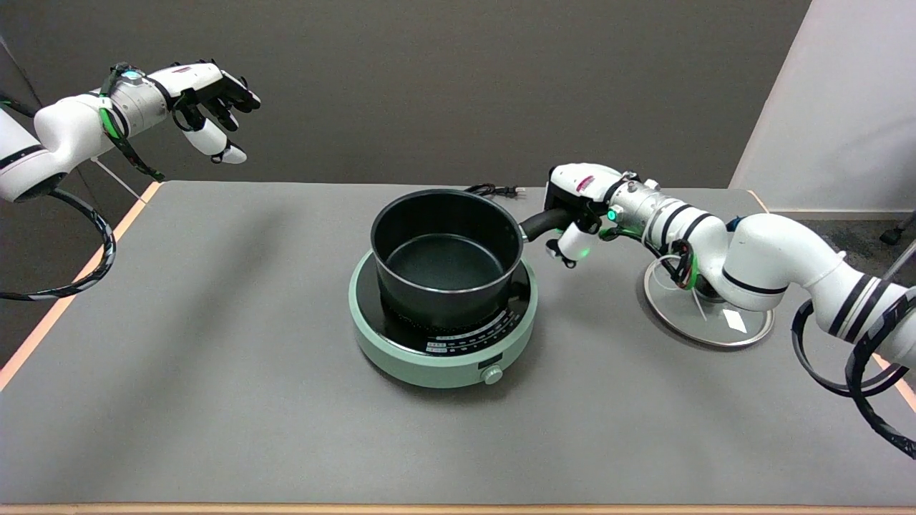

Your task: Pick up the pot.

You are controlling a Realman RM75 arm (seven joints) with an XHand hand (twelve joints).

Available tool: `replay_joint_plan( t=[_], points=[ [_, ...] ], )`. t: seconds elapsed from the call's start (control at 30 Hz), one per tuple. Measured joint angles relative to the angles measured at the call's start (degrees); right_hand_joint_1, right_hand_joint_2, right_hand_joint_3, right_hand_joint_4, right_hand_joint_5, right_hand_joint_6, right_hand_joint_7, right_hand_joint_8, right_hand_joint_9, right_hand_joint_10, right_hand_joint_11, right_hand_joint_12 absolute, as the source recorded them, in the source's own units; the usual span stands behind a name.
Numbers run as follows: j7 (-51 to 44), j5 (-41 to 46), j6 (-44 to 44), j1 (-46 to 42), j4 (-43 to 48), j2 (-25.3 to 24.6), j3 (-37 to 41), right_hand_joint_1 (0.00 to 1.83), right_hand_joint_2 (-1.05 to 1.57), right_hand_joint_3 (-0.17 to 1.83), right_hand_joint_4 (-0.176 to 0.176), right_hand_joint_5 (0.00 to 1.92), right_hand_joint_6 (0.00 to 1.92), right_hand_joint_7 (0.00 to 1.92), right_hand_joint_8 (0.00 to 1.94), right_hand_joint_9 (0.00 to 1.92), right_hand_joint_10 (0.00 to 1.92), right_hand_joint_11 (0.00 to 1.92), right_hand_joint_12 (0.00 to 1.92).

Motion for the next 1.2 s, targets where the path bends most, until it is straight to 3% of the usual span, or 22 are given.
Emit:
replay_joint_plan(
  t=[0.1,0.2,0.4,0.97,1.2],
  points=[
    [0.19,-0.08,-0.17,0.22,-0.30,-0.01,-0.35,1.19,0.64,0.74,-0.036,1.87,1.87,1.87,1.87,1.87,1.87,1.87,1.87],
    [0.37,-0.08,-0.31,0.45,-0.59,-0.02,-0.63,1.21,0.54,0.72,-0.040,1.86,1.86,1.86,1.86,1.86,1.86,1.86,1.86],
    [0.82,-0.07,-0.64,1.09,-1.28,-0.04,-1.09,1.27,0.35,0.96,-0.072,1.78,1.78,1.78,1.78,1.78,1.78,1.78,1.78],
    [3.10,0.00,-0.64,2.69,-2.92,-0.09,-1.85,1.32,0.13,1.61,-0.111,1.69,1.69,1.69,1.69,1.69,1.69,1.69,1.69],
    [5.14,0.03,-0.66,3.32,-4.02,0.16,-2.04,1.33,0.08,1.71,-0.120,1.67,1.67,1.67,1.67,1.67,1.67,1.67,1.67]
  ],
)
